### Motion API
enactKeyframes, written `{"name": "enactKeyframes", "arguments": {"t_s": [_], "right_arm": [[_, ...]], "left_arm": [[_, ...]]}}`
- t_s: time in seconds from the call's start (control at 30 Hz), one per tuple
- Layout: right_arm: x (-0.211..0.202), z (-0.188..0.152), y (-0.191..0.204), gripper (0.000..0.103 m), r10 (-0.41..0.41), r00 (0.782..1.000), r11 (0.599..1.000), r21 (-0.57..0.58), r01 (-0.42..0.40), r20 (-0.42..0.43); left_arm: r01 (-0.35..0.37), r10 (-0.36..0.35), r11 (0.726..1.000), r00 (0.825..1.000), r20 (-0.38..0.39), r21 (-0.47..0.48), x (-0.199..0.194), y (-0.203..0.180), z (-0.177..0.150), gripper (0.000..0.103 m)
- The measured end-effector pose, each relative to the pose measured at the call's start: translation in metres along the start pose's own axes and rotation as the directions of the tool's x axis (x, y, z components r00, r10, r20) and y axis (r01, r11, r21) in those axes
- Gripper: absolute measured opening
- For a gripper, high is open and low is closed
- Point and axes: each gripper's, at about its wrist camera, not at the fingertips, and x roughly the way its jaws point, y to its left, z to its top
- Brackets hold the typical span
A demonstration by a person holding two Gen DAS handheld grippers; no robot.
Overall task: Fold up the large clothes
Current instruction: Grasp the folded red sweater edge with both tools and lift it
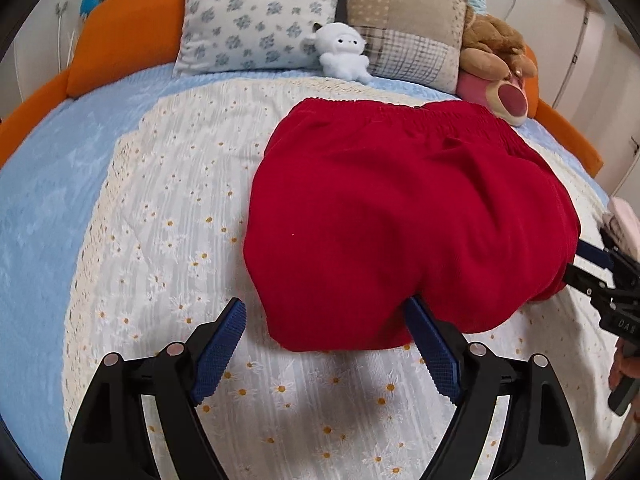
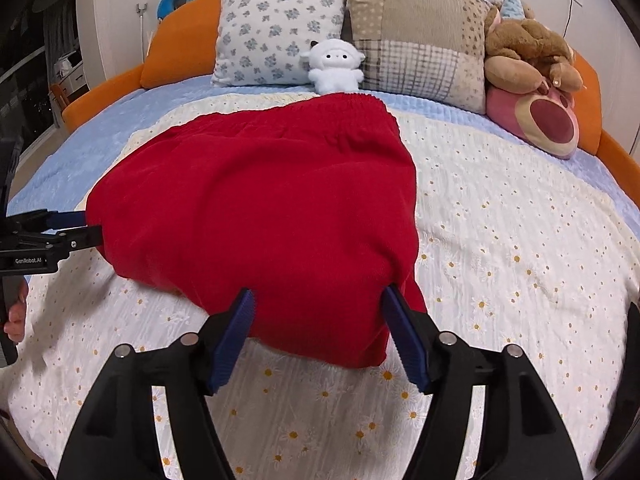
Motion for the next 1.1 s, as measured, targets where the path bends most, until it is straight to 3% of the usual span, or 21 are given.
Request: {"name": "enactKeyframes", "arguments": {"t_s": [0.13,0.23,0.37,0.43,0.6,0.73,0.77,0.8,0.87,0.9,0.93,0.97,1.03,1.07,1.1], "right_arm": [[-0.01,-0.001,-0.003,0.077,0.005,1.0,1.0,0.019,-0.005,-0.009],[-0.021,-0.001,-0.007,0.082,0.06,0.998,0.995,0.079,-0.059,-0.006],[-0.036,-0.001,-0.011,0.091,0.145,0.989,0.977,0.158,-0.143,-0.001],[-0.039,-0.002,-0.015,0.093,0.183,0.983,0.963,0.201,-0.179,-0.001],[-0.04,-0.001,-0.016,0.093,0.155,0.988,0.97,0.192,-0.149,-0.013],[-0.033,-0.008,-0.027,0.096,0.242,0.97,0.932,0.283,-0.227,-0.018],[-0.028,-0.011,-0.034,0.097,0.302,0.953,0.897,0.344,-0.279,-0.015],[-0.019,-0.015,-0.045,0.097,0.375,0.927,0.834,0.44,-0.332,-0.012],[-0.003,-0.025,-0.06,0.097,0.507,0.861,0.687,0.593,-0.42,0.022],[0.003,-0.029,-0.066,0.097,0.548,0.835,0.623,0.646,-0.442,0.042],[0.012,-0.035,-0.073,0.099,0.595,0.801,0.54,0.704,-0.462,0.069],[0.023,-0.042,-0.079,0.099,0.645,0.757,0.43,0.77,-0.471,0.103],[0.04,-0.051,-0.086,0.099,0.69,0.71,0.299,0.839,-0.454,0.139],[0.046,-0.052,-0.087,0.099,0.697,0.702,0.274,0.85,-0.449,0.146],[0.051,-0.051,-0.088,0.098,0.691,0.71,0.272,0.86,-0.431,0.137]], "left_arm": [[0.033,-0.034,0.999,0.999,-0.019,-0.029,-0.009,0.002,-0.001,0.086],[0.104,-0.108,0.99,0.994,-0.033,-0.09,-0.019,0.007,-0.005,0.089],[0.125,-0.129,0.987,0.991,-0.033,-0.104,-0.031,0.005,-0.007,0.091],[0.143,-0.148,0.982,0.988,-0.032,-0.125,-0.034,0.008,-0.008,0.092],[0.158,-0.17,0.97,0.984,-0.05,-0.183,-0.029,0.016,-0.012,0.092],[0.179,-0.201,0.959,0.977,-0.077,-0.222,-0.017,0.02,-0.019,0.092],[0.21,-0.24,0.942,0.967,-0.088,-0.264,-0.012,0.024,-0.021,0.092],[0.238,-0.278,0.921,0.956,-0.093,-0.307,-0.007,0.028,-0.022,0.092],[0.306,-0.373,0.856,0.924,-0.087,-0.415,0.004,0.038,-0.027,0.092],[0.338,-0.415,0.819,0.907,-0.072,-0.464,0.008,0.042,-0.029,0.092],[0.39,-0.478,0.752,0.878,-0.032,-0.531,0.014,0.048,-0.031,0.092],[0.415,-0.508,0.71,0.861,-0.006,-0.569,0.019,0.051,-0.032,0.092],[0.445,-0.54,0.653,0.841,0.035,-0.613,0.026,0.056,-0.03,0.092],[0.447,-0.544,0.64,0.838,0.043,-0.624,0.03,0.056,-0.028,0.092],[0.44,-0.538,0.639,0.842,0.042,-0.631,0.034,0.056,-0.025,0.092]]}}
